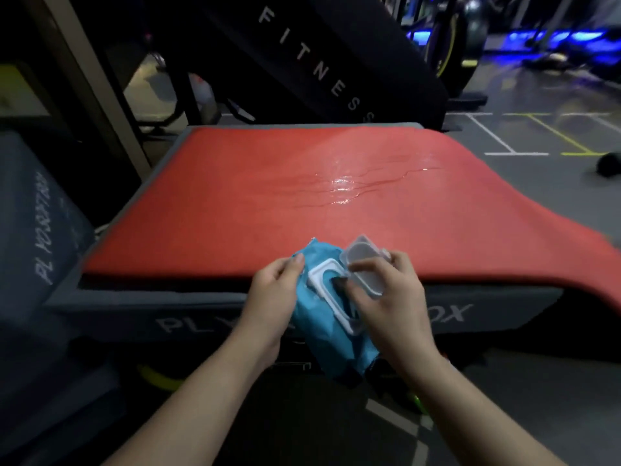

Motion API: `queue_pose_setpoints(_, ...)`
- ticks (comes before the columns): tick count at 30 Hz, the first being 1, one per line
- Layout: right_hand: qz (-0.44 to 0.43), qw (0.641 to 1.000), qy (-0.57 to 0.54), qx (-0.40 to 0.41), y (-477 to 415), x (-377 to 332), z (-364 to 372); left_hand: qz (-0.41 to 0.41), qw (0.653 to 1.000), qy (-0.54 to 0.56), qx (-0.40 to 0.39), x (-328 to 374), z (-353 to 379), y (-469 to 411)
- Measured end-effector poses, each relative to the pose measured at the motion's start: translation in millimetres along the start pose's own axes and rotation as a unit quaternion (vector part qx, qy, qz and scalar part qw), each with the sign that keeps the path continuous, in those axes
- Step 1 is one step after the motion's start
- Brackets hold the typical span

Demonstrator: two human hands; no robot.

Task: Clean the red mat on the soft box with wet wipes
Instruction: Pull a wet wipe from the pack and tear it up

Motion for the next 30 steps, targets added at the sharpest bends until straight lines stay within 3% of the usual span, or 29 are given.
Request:
queue_pose_setpoints(4,-0.001,0.999,0.011,0.046,0.9,-13.4,-21.7,0.037,0.999,-0.001,0.0,21.6,4.1,3.8)
queue_pose_setpoints(8,-0.009,0.995,-0.054,0.08,14.0,-25.6,-21.7,0.044,0.999,0.016,-0.021,19.2,6.0,9.8)
queue_pose_setpoints(17,0.006,0.999,0.021,-0.032,11.9,-21.8,-12.3,0.108,0.99,-0.085,-0.026,23.9,2.8,12.7)
queue_pose_setpoints(24,-0.124,0.98,0.154,0.009,5.1,-19.6,-10.1,0.113,0.987,-0.058,-0.104,21.0,19.4,6.6)
queue_pose_setpoints(30,-0.193,0.965,0.177,0.012,-1.8,-19.0,-13.1,0.126,0.989,-0.003,-0.077,22.2,31.1,-8.9)
Point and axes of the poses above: each hand's wrist, its own y-axis away from the middle knuckle, its own z-axis out of the palm, x = y × z, the point moved 7 cm from there along -y, towards the middle knuckle, and after that the axes turned 3 degrees about -y, right-handed, at the moved point
